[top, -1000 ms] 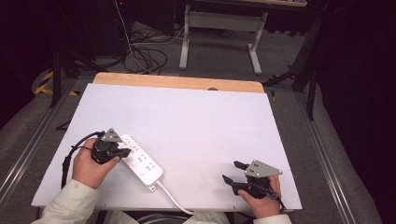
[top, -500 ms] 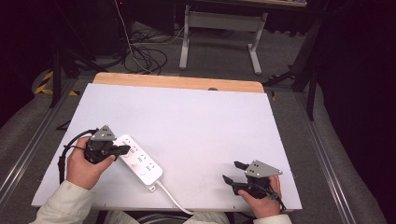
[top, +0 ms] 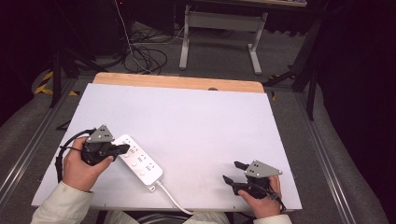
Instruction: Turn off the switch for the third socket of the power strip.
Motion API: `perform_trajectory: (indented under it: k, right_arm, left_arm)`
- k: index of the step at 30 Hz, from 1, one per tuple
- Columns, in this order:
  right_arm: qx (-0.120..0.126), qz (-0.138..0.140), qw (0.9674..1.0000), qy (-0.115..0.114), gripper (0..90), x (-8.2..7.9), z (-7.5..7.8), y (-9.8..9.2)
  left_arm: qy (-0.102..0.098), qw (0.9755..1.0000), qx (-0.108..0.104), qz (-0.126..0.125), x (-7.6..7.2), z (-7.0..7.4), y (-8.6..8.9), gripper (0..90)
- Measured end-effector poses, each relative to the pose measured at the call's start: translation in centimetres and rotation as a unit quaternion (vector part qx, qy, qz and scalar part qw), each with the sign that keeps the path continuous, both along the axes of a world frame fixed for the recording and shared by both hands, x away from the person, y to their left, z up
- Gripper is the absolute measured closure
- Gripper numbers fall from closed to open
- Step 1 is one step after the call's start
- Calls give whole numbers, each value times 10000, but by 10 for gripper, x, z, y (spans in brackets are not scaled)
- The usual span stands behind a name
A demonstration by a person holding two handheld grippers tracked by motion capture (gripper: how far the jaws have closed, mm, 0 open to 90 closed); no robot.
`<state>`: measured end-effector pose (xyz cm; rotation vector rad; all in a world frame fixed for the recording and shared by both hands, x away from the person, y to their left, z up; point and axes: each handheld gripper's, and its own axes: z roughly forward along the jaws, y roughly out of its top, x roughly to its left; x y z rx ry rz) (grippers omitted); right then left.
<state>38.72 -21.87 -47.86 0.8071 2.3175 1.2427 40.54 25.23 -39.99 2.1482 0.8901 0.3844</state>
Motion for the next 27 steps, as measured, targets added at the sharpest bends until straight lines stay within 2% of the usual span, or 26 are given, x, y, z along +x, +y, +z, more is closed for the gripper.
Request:
perform_trajectory:
  k: [1, 4, 5, 6, 8, 9, 10, 12, 13, 16, 19, 20, 23, 27]
  right_arm:
    - [-13, -3, 10000, 6, 335, 0, 0, 0]
    - [-18, -10, 10000, 8, 335, 0, 0, -1]
    - [-24, -5, 10000, 13, 335, 1, 0, 0]
    - [-24, -5, 10000, 13, 335, 1, 0, 0]
    - [-24, 18, 10000, 25, 335, 0, 0, 0]
    - [-14, -1, 10000, 3, 335, 0, 0, 0]
    - [-14, -1, 10000, 3, 335, 0, 0, 0]
    - [-4, -4, 10000, -10, 335, -1, 0, -1]
    - [-4, -3, 10000, -9, 335, -1, 0, -1]
    - [-11, 2, 10000, 3, 334, -1, 0, -1]
    - [-8, 6, 10000, -2, 334, -1, 1, -1]
    - [6, 8, 10000, -6, 334, -1, 1, -1]
    - [13, 2, 10000, -4, 334, -1, 1, -1]
    - [0, 15, 10000, -8, 334, -1, 1, -1]
  left_arm:
    - [-90, 9999, -18, -73, 0, 0, 0, 722]
    - [-156, 9994, -213, -214, -3, 1, 0, 601]
    - [-204, 9992, -250, -229, -4, 2, 1, 523]
    - [-249, 9989, -307, -239, -5, 3, 1, 523]
    - [-318, 9984, -439, -152, -7, 6, 1, 400]
    - [-343, 9981, -497, -145, -8, 7, 2, 299]
    - [-375, 9976, -554, -153, -9, 7, 3, 299]
    - [-465, 9968, -626, -188, -13, 8, 6, 207]
    - [-509, 9964, -642, -202, -15, 8, 9, 182]
    - [-564, 9943, -902, -62, -22, 8, 15, 138]
    - [-734, 9918, -1045, -78, -28, 9, 22, 115]
    - [-764, 9913, -1064, -84, -29, 9, 24, 112]
    - [-966, 9909, -929, -81, -32, 2, 30, 110]
    - [-967, 9899, -1038, 9, -34, -7, 41, 108]
